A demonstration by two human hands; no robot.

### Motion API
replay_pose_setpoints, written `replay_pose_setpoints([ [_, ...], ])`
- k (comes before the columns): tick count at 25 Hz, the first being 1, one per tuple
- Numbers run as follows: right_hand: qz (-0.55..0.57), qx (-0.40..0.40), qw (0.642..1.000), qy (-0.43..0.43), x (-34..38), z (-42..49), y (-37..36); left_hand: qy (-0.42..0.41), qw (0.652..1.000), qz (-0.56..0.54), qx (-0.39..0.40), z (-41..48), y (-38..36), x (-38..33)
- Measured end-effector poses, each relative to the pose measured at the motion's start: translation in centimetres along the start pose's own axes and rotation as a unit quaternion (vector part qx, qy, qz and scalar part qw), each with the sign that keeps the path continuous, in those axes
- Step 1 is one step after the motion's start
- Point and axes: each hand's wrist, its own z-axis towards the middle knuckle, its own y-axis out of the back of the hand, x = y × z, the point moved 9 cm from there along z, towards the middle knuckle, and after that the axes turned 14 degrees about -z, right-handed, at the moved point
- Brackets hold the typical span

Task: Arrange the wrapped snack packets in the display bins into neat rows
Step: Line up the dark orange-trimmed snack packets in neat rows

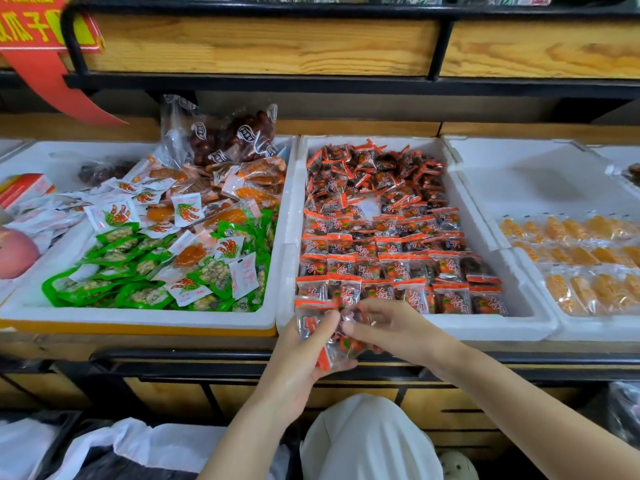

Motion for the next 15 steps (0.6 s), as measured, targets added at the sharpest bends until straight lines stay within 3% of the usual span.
replay_pose_setpoints([
  [5, -0.100, 0.021, 0.995, 0.022, -1.0, -1.7, 1.1, -0.005, 0.980, 0.197, 0.022, -0.2, -1.3, 0.0],
  [10, -0.101, 0.057, 0.993, 0.032, -0.8, -2.6, 0.7, -0.024, 0.974, 0.224, -0.004, -0.5, -1.9, -0.8],
  [12, -0.054, 0.021, 0.998, 0.018, -1.0, -2.0, 2.5, -0.029, 0.985, 0.166, -0.026, -0.2, -1.4, -1.6],
  [15, 0.016, -0.133, 0.990, -0.049, -3.0, 0.0, 7.1, -0.051, 0.992, 0.091, -0.071, 0.3, -0.3, -3.0],
])
